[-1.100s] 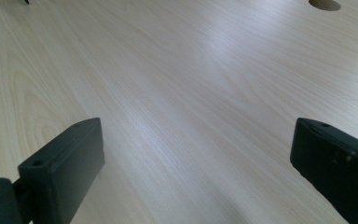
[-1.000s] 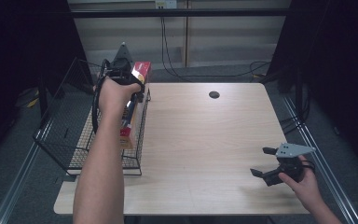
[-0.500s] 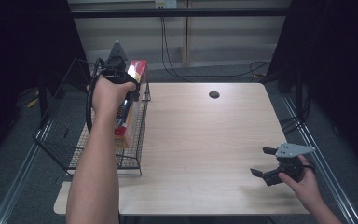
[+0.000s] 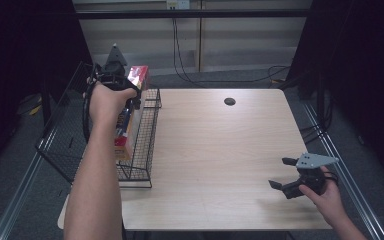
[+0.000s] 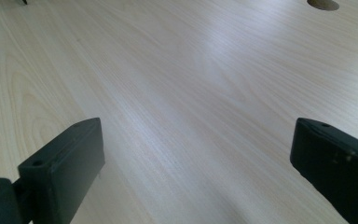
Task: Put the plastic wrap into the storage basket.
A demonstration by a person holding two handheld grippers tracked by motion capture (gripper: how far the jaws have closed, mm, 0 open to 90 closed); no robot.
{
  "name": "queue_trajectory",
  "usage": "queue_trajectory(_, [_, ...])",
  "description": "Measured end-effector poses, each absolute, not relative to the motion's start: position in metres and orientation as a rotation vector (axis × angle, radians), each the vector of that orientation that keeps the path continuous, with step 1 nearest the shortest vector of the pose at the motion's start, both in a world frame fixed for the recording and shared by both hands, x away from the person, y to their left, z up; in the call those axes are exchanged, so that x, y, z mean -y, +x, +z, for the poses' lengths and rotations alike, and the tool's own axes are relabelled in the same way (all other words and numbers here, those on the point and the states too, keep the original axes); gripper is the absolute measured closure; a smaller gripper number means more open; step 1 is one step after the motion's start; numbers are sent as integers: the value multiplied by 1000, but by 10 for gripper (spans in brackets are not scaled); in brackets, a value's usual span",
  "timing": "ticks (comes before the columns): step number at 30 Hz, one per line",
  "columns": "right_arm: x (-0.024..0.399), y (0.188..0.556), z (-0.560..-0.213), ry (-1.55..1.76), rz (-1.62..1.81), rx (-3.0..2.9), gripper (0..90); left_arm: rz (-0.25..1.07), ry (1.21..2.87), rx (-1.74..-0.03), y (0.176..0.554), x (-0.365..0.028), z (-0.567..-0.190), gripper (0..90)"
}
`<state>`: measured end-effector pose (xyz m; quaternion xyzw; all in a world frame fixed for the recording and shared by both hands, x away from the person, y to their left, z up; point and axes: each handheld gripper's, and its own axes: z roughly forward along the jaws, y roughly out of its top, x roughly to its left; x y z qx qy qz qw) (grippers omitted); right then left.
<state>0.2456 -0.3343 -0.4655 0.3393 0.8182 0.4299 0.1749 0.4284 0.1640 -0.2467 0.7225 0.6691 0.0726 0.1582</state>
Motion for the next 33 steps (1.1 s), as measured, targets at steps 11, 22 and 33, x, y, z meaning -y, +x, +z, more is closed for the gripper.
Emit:
queue_trajectory(11, [334,246,-466,968,1205,-2314,26,215,2051,-1932,426,-179,-247,443])
queue_trajectory(22, [334,246,-465,963,1211,-2316,27,216,2022,-1962,425,-189,-248,442])
queue_trajectory(33, [334,246,-466,969,1207,-2312,27,227,2008,-1977,422,-199,-245,442])
